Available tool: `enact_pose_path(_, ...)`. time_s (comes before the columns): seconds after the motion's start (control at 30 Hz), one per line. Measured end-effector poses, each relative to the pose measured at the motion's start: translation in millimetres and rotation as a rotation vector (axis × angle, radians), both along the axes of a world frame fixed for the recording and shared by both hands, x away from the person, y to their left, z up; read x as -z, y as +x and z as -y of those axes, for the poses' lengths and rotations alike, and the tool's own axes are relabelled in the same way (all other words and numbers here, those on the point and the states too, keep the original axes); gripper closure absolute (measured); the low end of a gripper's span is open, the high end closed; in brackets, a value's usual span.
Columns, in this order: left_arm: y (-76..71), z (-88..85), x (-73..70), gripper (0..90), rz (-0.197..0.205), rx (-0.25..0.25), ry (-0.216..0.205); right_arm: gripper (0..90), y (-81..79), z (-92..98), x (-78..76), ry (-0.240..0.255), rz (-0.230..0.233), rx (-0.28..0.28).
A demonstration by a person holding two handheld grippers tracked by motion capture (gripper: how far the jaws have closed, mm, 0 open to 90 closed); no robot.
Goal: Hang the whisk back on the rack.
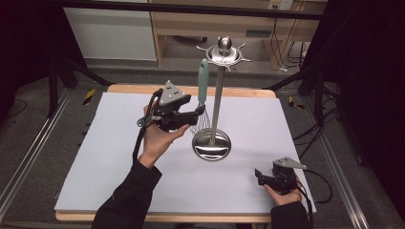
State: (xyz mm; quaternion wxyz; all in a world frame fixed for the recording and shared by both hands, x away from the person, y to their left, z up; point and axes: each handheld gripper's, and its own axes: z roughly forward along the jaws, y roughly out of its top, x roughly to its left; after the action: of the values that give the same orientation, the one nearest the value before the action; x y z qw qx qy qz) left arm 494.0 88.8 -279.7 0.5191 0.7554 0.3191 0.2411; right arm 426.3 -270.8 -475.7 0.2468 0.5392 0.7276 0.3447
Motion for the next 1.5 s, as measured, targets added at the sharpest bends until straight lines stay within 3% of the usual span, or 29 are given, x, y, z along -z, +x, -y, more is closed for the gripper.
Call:
enact_pose_path(0.23,-5.1,-16.9,16.0,36.7,-0.027,0.002,0.004,23.1,-0.3,0.0,0.6,0.0,-0.003,0.002)
enact_pose_path(0.63,-15.4,-46.8,54.4,33.3,-0.067,-0.03,0.044,22.8,-0.2,1.7,1.7,-0.005,-0.008,0.009)
enact_pose_path(0.9,-19.5,-65.5,84.3,32.6,-0.117,-0.05,0.062,22.9,0.0,4.5,2.7,-0.012,-0.012,0.018)
enact_pose_path(1.37,-27.6,-108.9,133.3,28.4,-0.182,-0.128,0.082,23.1,-1.1,7.8,4.1,-0.031,-0.019,0.027)
enact_pose_path(1.5,-30.7,-129.8,147.1,27.3,-0.2,-0.17,0.085,22.8,-1.0,9.0,4.7,-0.034,-0.021,0.033)
